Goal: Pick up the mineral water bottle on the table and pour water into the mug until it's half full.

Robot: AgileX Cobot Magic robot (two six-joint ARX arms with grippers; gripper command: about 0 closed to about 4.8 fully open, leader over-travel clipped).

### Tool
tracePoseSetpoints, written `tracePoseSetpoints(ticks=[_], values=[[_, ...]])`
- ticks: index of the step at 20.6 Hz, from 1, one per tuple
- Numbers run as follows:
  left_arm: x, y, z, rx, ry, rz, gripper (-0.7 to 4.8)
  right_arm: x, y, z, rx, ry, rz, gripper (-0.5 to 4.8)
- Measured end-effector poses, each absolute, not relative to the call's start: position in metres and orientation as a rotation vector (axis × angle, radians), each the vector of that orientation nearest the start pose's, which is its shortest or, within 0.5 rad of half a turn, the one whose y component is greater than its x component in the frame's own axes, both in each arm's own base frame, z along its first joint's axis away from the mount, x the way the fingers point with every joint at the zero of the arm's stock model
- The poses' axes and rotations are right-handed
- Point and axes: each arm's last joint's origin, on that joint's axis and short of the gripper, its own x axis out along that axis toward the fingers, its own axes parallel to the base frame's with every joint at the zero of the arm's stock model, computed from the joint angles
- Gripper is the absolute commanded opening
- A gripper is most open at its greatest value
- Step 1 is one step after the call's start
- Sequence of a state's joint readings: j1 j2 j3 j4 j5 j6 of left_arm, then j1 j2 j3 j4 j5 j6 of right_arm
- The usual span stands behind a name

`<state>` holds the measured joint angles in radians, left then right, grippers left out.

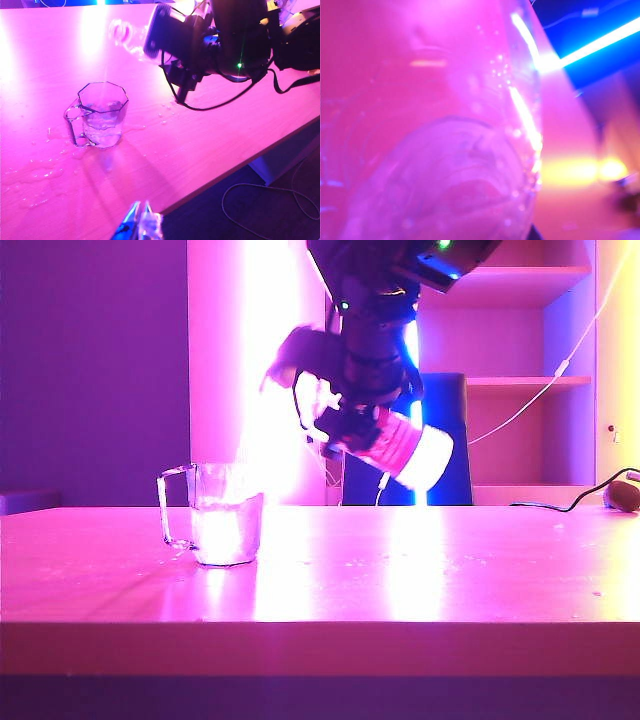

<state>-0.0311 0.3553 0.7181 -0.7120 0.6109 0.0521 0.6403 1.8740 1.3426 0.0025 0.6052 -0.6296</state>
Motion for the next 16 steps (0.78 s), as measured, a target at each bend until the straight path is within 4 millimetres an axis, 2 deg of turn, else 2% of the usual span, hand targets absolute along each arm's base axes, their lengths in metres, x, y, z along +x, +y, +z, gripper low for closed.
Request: tracePoseSetpoints(ticks=[1,3,5,6,9,10,14,16], values=[[0.066,-0.019,0.307,-0.052,0.324,-0.643,-0.05,0.347,0.236,0.237,-0.852,0.415,0.168,2.42],[0.066,-0.019,0.307,-0.052,0.324,-0.643,-0.05,0.355,0.223,0.232,-0.542,0.422,0.136,2.42],[0.066,-0.019,0.307,-0.052,0.323,-0.644,-0.05,0.358,0.213,0.221,-0.415,0.415,0.112,2.42],[0.066,-0.019,0.307,-0.052,0.323,-0.644,-0.05,0.357,0.204,0.209,-0.345,0.396,0.098,2.42],[0.066,-0.019,0.307,-0.052,0.324,-0.643,-0.05,0.351,0.192,0.188,-0.244,0.327,0.082,2.42],[0.066,-0.019,0.307,-0.052,0.324,-0.644,-0.06,0.348,0.184,0.180,-0.158,0.279,0.087,2.42],[0.066,-0.019,0.307,-0.052,0.324,-0.643,-0.05,0.337,0.169,0.164,-0.039,0.216,0.062,2.45],[0.066,-0.019,0.307,-0.052,0.323,-0.643,-0.05,0.332,0.166,0.160,-0.031,0.205,0.058,2.74]])
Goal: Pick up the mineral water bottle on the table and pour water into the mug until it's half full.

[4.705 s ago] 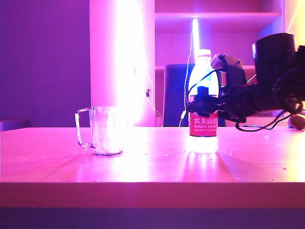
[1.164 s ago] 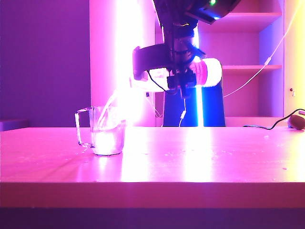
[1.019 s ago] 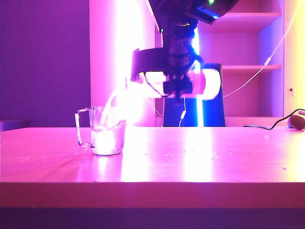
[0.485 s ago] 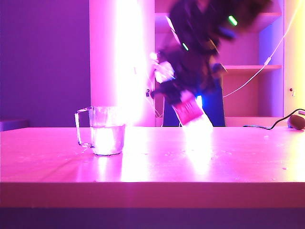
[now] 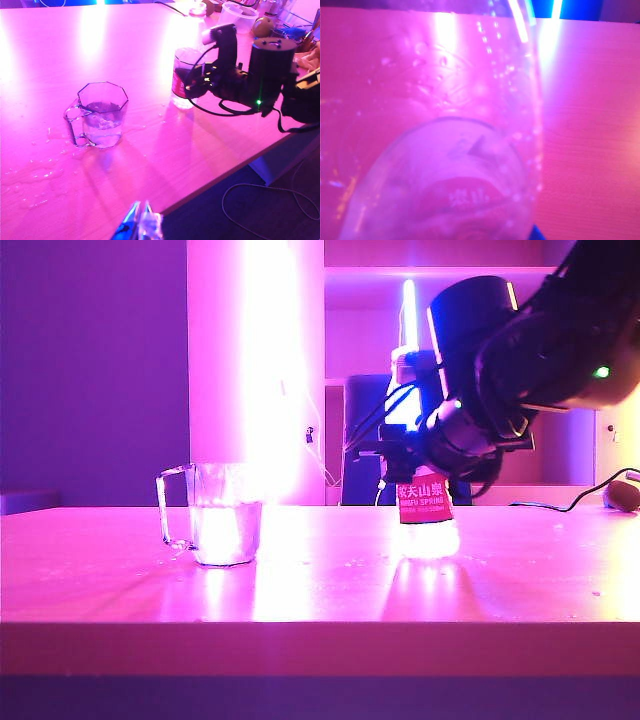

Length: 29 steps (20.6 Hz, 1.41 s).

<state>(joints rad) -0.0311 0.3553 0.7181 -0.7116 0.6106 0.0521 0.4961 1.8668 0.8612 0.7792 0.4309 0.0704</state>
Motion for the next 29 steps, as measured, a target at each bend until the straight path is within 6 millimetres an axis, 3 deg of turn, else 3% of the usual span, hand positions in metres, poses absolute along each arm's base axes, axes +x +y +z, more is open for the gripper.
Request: tracePoseSetpoints(ticks=[2,3,4,5,8,11,15,18,21,22,23,24,27,29], values=[[0.066,-0.019,0.307,-0.052,0.324,-0.644,-0.05,0.328,0.163,0.157,-0.025,0.195,0.034,3.08],[0.066,-0.019,0.307,-0.051,0.323,-0.643,-0.05,0.327,0.162,0.156,-0.025,0.193,0.027,4.10],[0.066,-0.019,0.307,-0.052,0.324,-0.644,-0.05,0.322,0.160,0.156,-0.028,0.196,0.021,4.61],[0.066,-0.019,0.307,-0.052,0.323,-0.644,-0.05,0.320,0.159,0.155,-0.031,0.203,0.021,4.79],[0.066,-0.018,0.307,-0.047,0.323,-0.618,-0.06,0.305,0.151,0.153,-0.050,0.238,0.021,4.79],[0.068,-0.015,0.308,-0.022,0.317,-0.502,-0.06,0.289,0.144,0.167,-0.036,0.211,0.026,4.79],[0.071,-0.011,0.323,0.028,0.142,-0.333,-0.05,0.256,0.139,0.186,0.007,0.204,0.061,4.79],[0.059,-0.008,0.342,-0.013,-0.067,-0.248,-0.05,0.225,0.139,0.198,0.016,0.216,0.117,4.79],[0.037,-0.006,0.345,-0.017,-0.167,-0.196,-0.05,0.195,0.140,0.211,0.043,0.172,0.186,4.79],[0.024,-0.005,0.344,-0.018,-0.219,-0.185,-0.05,0.180,0.139,0.218,0.073,0.133,0.214,4.40],[0.016,-0.005,0.342,-0.016,-0.251,-0.182,-0.05,0.173,0.139,0.221,0.086,0.116,0.234,2.97],[0.005,-0.004,0.339,-0.015,-0.303,-0.166,-0.05,0.162,0.139,0.224,0.106,0.095,0.270,2.48],[0.005,-0.002,0.330,-0.026,-0.295,-0.102,-0.05,0.141,0.136,0.237,0.148,0.042,0.332,0.18],[0.017,-0.002,0.316,-0.017,-0.233,-0.083,-0.06,0.126,0.132,0.251,0.188,-0.002,0.388,-0.08]])
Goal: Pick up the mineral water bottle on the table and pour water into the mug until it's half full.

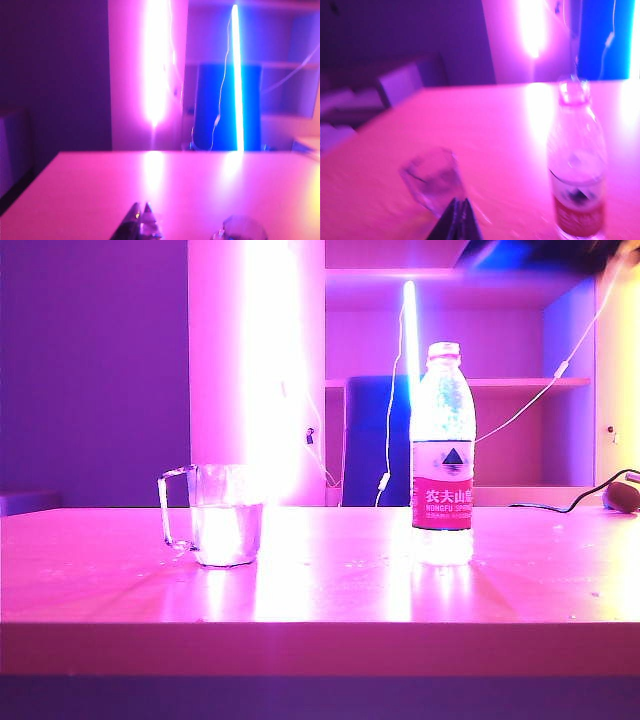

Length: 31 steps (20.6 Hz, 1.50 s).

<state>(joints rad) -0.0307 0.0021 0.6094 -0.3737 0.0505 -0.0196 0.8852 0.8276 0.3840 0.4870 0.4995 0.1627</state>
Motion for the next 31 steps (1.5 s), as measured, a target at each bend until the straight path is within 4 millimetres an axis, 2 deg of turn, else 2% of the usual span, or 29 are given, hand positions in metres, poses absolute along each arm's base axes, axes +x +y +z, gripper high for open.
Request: tracePoseSetpoints(ticks=[2,4,5,7,11,14,20,26,28,31], values=[[0.031,-0.002,0.299,-0.013,-0.181,-0.082,-0.05,0.106,0.126,0.265,0.238,-0.050,0.458,-0.08],[0.047,-0.003,0.275,0.006,-0.120,-0.080,-0.05,0.087,0.117,0.277,0.299,-0.102,0.528,-0.08],[0.061,-0.003,0.251,0.008,-0.049,-0.079,-0.05,0.074,0.110,0.283,0.337,-0.127,0.588,-0.08],[0.074,-0.004,0.224,-0.001,0.014,-0.080,-0.05,0.059,0.099,0.293,0.408,-0.180,0.657,-0.08],[0.087,-0.004,0.193,-0.016,0.029,-0.082,-0.05,0.043,0.083,0.301,0.483,-0.236,0.781,0.04],[0.092,-0.004,0.173,-0.018,0.086,-0.083,-0.05,0.042,0.083,0.300,0.468,-0.227,0.817,0.04],[0.092,-0.005,0.151,-0.043,0.252,-0.090,-0.05,0.042,0.084,0.297,0.440,-0.203,0.821,0.04],[0.092,-0.005,0.151,-0.043,0.250,-0.090,-0.05,0.043,0.087,0.287,0.355,-0.126,0.816,0.04],[0.092,-0.005,0.151,-0.043,0.250,-0.089,-0.05,0.047,0.081,0.281,0.315,-0.109,0.779,0.04],[0.092,-0.005,0.151,-0.043,0.251,-0.090,-0.06,0.058,0.057,0.267,0.270,-0.161,0.626,0.04]])
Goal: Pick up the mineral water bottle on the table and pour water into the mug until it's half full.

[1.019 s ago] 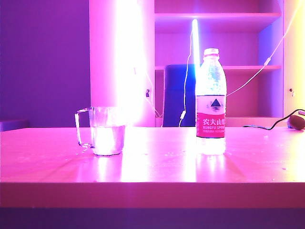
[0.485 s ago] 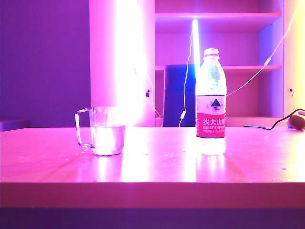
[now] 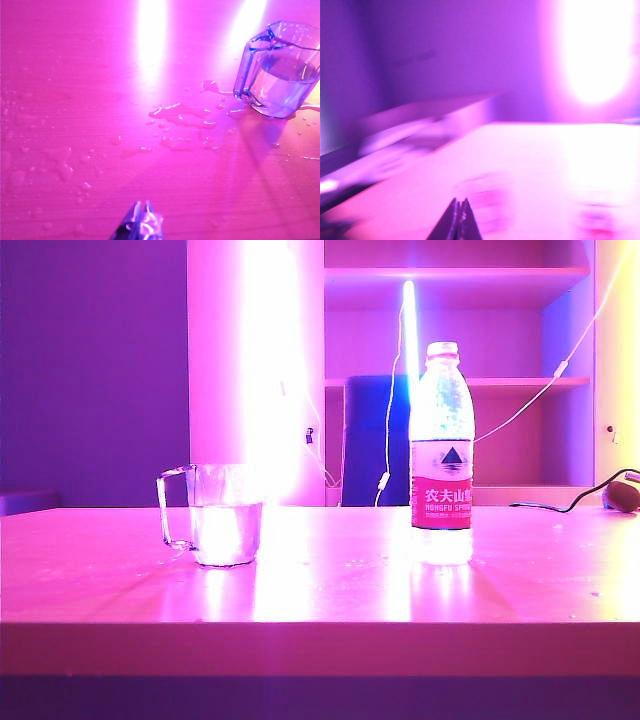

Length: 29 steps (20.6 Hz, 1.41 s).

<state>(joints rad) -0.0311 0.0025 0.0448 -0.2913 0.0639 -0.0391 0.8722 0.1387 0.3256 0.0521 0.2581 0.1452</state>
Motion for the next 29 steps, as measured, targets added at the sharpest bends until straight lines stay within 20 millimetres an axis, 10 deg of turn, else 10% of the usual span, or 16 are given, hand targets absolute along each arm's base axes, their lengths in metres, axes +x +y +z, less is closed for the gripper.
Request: tracePoseSetpoints(ticks=[10,16,29], values=[[0.092,-0.005,0.151,-0.043,0.250,-0.089,-0.05,0.086,-0.003,0.208,0.148,-0.083,0.015,0.04],[0.092,-0.005,0.151,-0.043,0.251,-0.089,-0.05,0.097,-0.005,0.157,0.139,0.081,-0.027,0.04],[0.092,-0.005,0.151,-0.043,0.250,-0.089,-0.05,0.096,-0.005,0.147,0.059,0.185,-0.037,0.04]])
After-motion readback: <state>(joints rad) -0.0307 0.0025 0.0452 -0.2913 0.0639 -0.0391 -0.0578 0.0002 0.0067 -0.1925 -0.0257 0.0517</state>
